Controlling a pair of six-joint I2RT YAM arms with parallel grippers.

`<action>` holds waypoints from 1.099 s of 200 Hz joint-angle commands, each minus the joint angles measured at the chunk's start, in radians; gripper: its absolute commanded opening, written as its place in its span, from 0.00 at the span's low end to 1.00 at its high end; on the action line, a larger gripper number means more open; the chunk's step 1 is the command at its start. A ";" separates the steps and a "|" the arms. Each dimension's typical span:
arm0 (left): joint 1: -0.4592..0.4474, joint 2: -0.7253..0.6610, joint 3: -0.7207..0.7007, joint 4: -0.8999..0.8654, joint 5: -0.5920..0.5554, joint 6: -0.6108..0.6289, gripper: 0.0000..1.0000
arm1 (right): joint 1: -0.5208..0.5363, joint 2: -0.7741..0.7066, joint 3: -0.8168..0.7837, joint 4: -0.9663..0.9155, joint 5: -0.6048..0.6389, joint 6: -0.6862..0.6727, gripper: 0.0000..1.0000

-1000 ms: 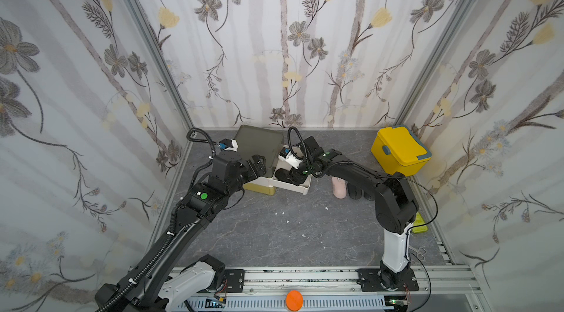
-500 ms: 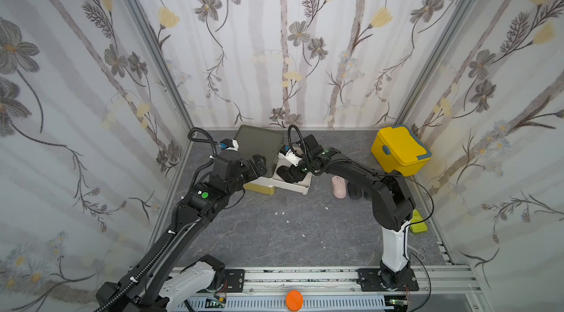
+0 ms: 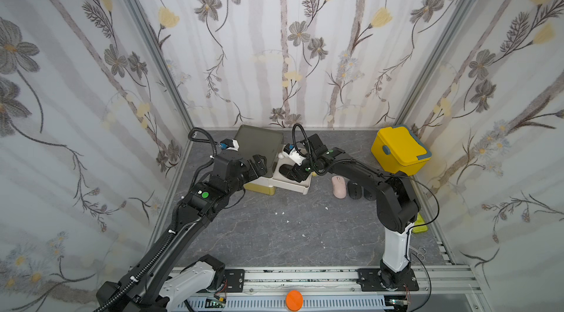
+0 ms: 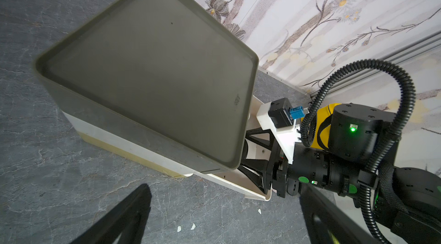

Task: Take the mice out of the drawer
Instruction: Pick up the mouse from the drawer.

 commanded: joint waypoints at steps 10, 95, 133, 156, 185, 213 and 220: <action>0.001 -0.003 0.002 0.023 0.000 -0.005 1.00 | 0.000 0.015 0.010 -0.009 0.001 -0.027 0.71; 0.001 0.006 0.007 0.026 0.001 -0.004 1.00 | 0.007 0.070 0.037 -0.019 0.037 -0.047 0.74; 0.002 0.003 0.010 0.021 -0.003 -0.002 1.00 | 0.007 0.083 0.051 -0.024 0.038 -0.048 0.68; 0.001 0.006 0.011 0.024 -0.003 -0.002 1.00 | 0.002 0.083 0.050 -0.036 0.036 -0.051 0.63; 0.001 0.013 0.013 0.026 0.003 -0.002 1.00 | -0.010 0.077 0.047 -0.035 0.032 -0.052 0.57; 0.001 0.015 0.016 0.028 0.003 -0.002 1.00 | -0.009 0.064 0.051 -0.034 0.033 -0.050 0.54; 0.001 0.015 0.017 0.028 0.003 -0.002 1.00 | -0.010 0.060 0.053 -0.034 0.031 -0.047 0.54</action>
